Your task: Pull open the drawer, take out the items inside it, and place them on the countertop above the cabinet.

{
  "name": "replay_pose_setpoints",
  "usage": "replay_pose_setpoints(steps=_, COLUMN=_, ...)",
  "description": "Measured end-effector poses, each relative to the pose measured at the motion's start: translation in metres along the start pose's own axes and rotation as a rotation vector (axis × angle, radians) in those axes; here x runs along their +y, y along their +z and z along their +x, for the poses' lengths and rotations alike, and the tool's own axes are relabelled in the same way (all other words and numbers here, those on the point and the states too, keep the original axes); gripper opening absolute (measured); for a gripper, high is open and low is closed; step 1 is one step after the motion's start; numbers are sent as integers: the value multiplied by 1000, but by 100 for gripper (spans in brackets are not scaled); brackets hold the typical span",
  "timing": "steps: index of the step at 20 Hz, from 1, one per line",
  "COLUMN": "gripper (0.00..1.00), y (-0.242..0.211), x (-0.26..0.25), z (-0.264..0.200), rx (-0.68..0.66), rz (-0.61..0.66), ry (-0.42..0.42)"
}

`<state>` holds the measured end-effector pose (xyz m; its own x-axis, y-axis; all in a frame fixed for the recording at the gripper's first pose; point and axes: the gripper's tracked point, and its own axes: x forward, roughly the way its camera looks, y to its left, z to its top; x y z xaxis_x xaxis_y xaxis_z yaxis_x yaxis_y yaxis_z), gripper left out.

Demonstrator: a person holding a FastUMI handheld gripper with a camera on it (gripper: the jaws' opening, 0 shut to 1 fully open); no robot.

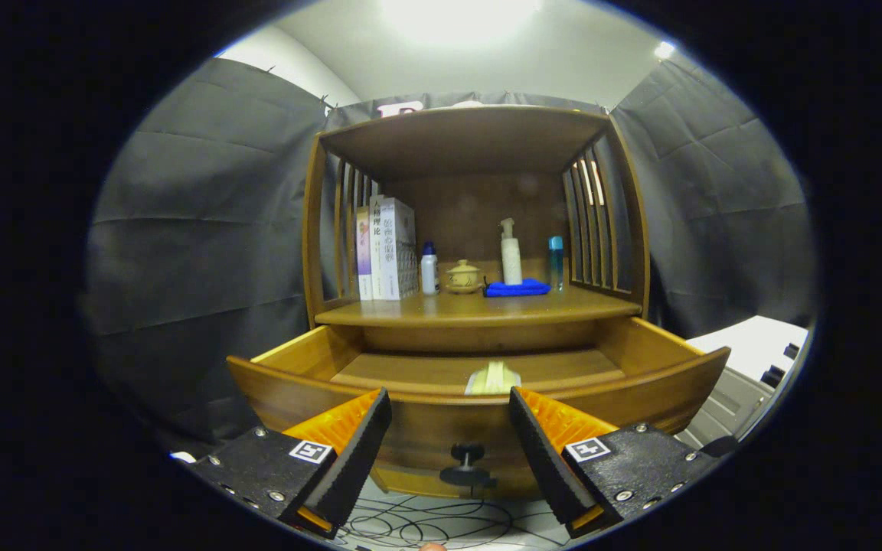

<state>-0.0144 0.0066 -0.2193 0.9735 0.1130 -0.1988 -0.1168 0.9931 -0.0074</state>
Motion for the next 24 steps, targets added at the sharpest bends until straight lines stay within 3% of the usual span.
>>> replay_pose_setpoints(steps=4, gripper=95, y=34, x=-12, z=27, rx=40, rz=-48, ry=-58)
replay_pose_setpoints(steps=8, gripper=95, y=43, x=-2, z=64, rx=117, rz=-17, ry=-28)
replay_pose_setpoints(steps=13, gripper=95, y=21, x=-12, z=105, rx=285, rz=58, ry=-83)
replay_pose_setpoints(steps=24, gripper=94, y=-60, x=-48, z=159, rx=659, rz=34, ry=-218)
